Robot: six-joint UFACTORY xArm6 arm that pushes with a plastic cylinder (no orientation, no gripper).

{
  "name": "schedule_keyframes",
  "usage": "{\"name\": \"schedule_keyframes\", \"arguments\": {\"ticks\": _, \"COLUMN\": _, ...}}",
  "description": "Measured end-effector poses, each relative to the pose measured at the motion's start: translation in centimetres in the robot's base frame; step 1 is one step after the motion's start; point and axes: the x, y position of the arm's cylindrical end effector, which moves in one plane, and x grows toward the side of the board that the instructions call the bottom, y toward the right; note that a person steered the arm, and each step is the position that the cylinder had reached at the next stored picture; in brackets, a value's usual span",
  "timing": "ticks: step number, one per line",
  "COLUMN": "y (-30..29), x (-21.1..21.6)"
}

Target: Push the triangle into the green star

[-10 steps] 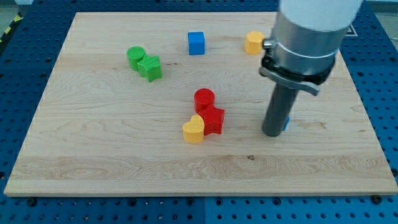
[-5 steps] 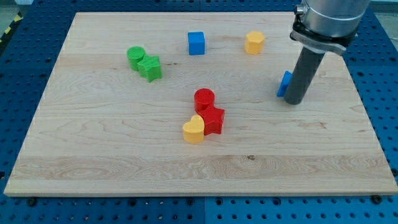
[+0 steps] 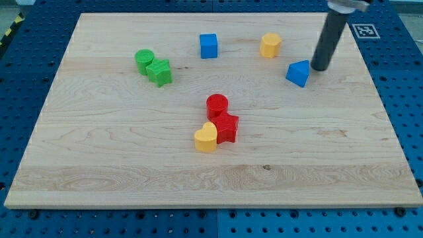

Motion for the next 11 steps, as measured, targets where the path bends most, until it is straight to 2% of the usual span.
{"name": "schedule_keyframes", "arguments": {"ticks": 1, "y": 3.0, "x": 0.0}}
{"name": "schedule_keyframes", "arguments": {"ticks": 2, "y": 3.0, "x": 1.8}}
{"name": "schedule_keyframes", "arguments": {"ticks": 3, "y": 1.4, "x": 3.7}}
{"name": "schedule_keyframes", "arguments": {"ticks": 4, "y": -0.5, "x": 2.7}}
{"name": "schedule_keyframes", "arguments": {"ticks": 8, "y": -13.3, "x": 2.1}}
{"name": "schedule_keyframes", "arguments": {"ticks": 11, "y": -27.3, "x": 1.9}}
